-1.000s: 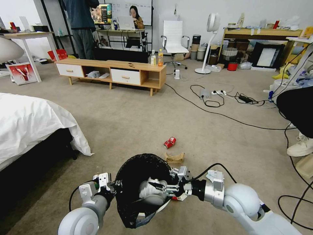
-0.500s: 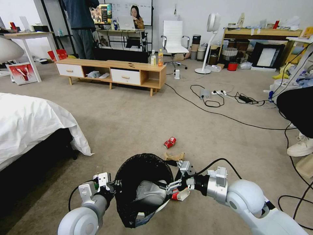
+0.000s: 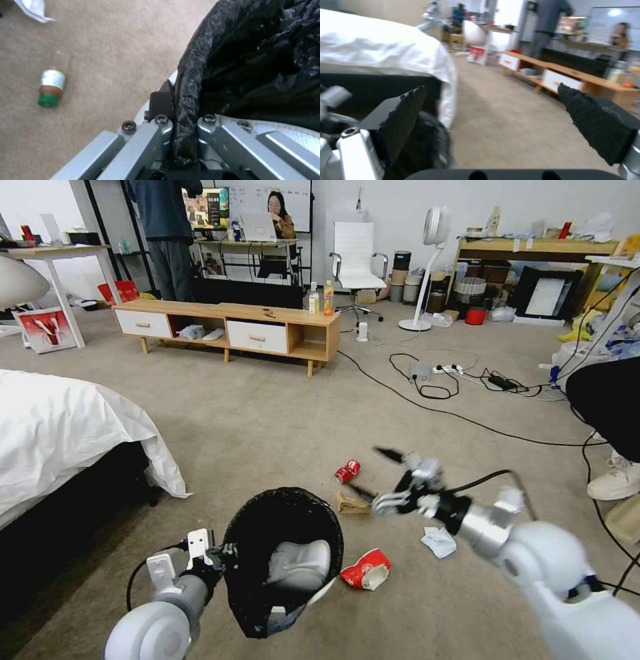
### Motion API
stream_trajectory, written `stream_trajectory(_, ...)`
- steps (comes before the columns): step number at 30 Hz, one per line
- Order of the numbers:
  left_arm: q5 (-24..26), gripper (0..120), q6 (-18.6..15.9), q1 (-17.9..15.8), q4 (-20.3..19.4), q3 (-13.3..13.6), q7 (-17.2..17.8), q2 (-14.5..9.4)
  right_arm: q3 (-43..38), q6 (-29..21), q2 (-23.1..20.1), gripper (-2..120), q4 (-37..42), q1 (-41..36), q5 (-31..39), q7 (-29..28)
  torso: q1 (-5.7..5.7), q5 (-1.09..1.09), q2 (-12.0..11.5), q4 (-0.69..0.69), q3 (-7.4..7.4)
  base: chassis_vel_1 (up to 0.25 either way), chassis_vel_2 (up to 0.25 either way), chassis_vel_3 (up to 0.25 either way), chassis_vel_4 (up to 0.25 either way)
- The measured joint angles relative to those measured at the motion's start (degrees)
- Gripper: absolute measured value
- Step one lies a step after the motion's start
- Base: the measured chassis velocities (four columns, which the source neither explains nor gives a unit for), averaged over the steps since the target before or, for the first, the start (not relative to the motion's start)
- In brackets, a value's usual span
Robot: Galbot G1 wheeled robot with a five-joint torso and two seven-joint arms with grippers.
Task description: Pick up the trash bin and place the garbage on the floor into it.
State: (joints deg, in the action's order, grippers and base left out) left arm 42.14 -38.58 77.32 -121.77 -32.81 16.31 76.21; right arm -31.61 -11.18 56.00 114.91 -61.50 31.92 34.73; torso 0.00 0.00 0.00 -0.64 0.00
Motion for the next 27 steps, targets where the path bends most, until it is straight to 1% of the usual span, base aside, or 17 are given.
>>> stream_trajectory(2, 0.2, 2, 0.0, -0.1, -0.1, -0.5, 0.0, 0.0, -1.0, 0.5, -0.1, 100, -0.7, -0.7, 0.0, 0.0, 0.0, 0.02, 0.0, 0.0, 0.0, 0.0, 0.0, 0.0, 0.0)
stream_trajectory(4, 0.8, 2, -0.1, -0.2, -0.5, -2.3, -0.1, -0.1, -3.6, 2.5, -0.7, 100, -3.5, -3.4, -1.1, 0.0, 0.0, 0.01, 0.0, 0.0, 0.0, 0.0, 0.0, 0.0, 0.0)
stream_trajectory(5, 0.8, 2, -0.1, -0.2, -0.5, -2.3, -0.1, -0.1, -3.6, 2.5, -0.7, 100, -3.5, -3.4, -1.1, 0.0, 0.0, 0.01, 0.0, 0.0, 0.0, 0.0, 0.0, 0.0, 0.0)
stream_trajectory(7, 1.4, 2, -0.2, -0.1, -0.8, -3.5, -0.1, -0.2, -4.2, 3.8, -1.1, 100, -5.3, -5.0, -2.5, 0.0, 0.0, 0.02, 0.0, 0.01, 0.0, 0.0, 0.0, 0.0, 0.0)
stream_trajectory(8, 1.4, 2, -0.2, -0.1, -0.8, -3.5, -0.1, -0.2, -4.2, 3.8, -1.1, 100, -5.3, -5.0, -2.5, 0.0, 0.0, 0.02, 0.0, 0.01, 0.0, 0.0, 0.0, 0.0, 0.0)
stream_trajectory(11, 1.9, 2, -0.2, 0.1, -1.2, -4.5, -0.2, -0.5, -4.2, 5.0, -1.8, 100, -7.8, -6.4, -5.2, 0.0, 0.0, 0.01, 0.0, 0.01, 0.0, 0.0, 0.0, 0.0, 0.0)
stream_trajectory(12, 2.2, 2, -0.2, 0.5, -1.6, -5.0, -0.5, -0.6, -3.8, 6.2, -2.2, 100, -11.1, -7.2, -11.9, 1.4, 0.0, 0.01, 0.0, 0.01, 0.0, 0.0, 0.0, 0.0, 0.0)
stream_trajectory(13, 2.2, 2, -0.2, 0.5, -1.6, -5.0, -0.5, -0.6, -3.8, 6.2, -2.2, 100, -11.1, -7.2, -11.9, 1.4, 0.0, 0.01, 0.0, 0.01, 0.0, 0.0, 0.0, 0.0, 0.0)
stream_trajectory(14, 2.3, 2, -0.2, 0.8, -1.8, -5.1, -0.5, -0.6, -3.6, 7.4, -2.2, 100, -12.9, -7.1, -16.5, 2.9, 0.0, 0.0, 0.0, 0.02, 0.0, 0.0, 0.0, 0.0, 0.0)
stream_trajectory(16, 2.4, 2, -0.2, 1.1, -1.9, -5.1, -0.8, -0.6, -2.8, 9.6, -2.1, 100, -16.5, -6.4, -22.0, 5.0, 0.0, 0.0, 0.0, 0.01, 0.0, 0.0, 0.0, 0.0, 0.0)
stream_trajectory(19, 2.4, 2, -0.2, 1.1, -1.9, -5.0, -0.8, -0.6, -2.2, 10.8, -1.9, 100, -18.7, -5.7, -24.0, 5.9, 0.0, 0.0, 0.0, 0.01, 0.0, 0.0, 0.0, 0.0, 0.0)
stream_trajectory(22, 2.4, 2, -0.2, 1.1, -1.9, -4.7, -0.8, -0.5, -0.3, 18.4, -0.9, 100, -27.3, -2.0, -32.5, 8.7, 0.0, 0.01, 0.0, 0.01, 0.0, 0.0, 0.0, 0.0, 0.0)
stream_trajectory(23, 2.4, 2, -0.2, 1.1, -1.9, -4.7, -0.8, -0.5, -0.3, 18.4, -0.9, 100, -27.3, -2.0, -32.5, 8.7, 0.0, 0.01, 0.0, 0.01, 0.0, 0.0, 0.0, 0.0, 0.0)
stream_trajectory(24, 2.3, 2, -0.2, 1.2, -1.9, -4.7, -0.9, -0.5, 0.3, 20.9, -0.3, 100, -29.9, -0.6, -36.5, 9.3, 0.0, 0.01, 0.0, 0.01, 0.0, 0.0, 0.0, 0.0, 0.0)
stream_trajectory(25, 2.3, 2, -0.2, 1.2, -1.9, -4.7, -0.9, -0.5, 0.3, 20.9, -0.3, 100, -29.9, -0.6, -36.5, 9.3, 0.0, 0.01, 0.0, 0.01, 0.0, 0.0, 0.0, 0.0, 0.0)
stream_trajectory(26, 2.3, 2, -0.2, 1.3, -2.0, -4.6, -0.9, -0.4, 1.0, 23.8, 0.5, 100, -33.0, 1.2, -41.4, 9.6, 0.0, 0.01, 0.0, 0.01, 0.0, 0.0, 0.0, 0.0, 0.0)
stream_trajectory(27, 2.3, 2, -0.2, 1.3, -2.0, -4.6, -0.9, -0.4, 1.4, 25.1, 1.2, 100, -34.6, 2.2, -43.6, 9.8, 0.0, 0.01, 0.0, 0.01, 0.0, 0.0, 0.0, 0.0, 0.0)
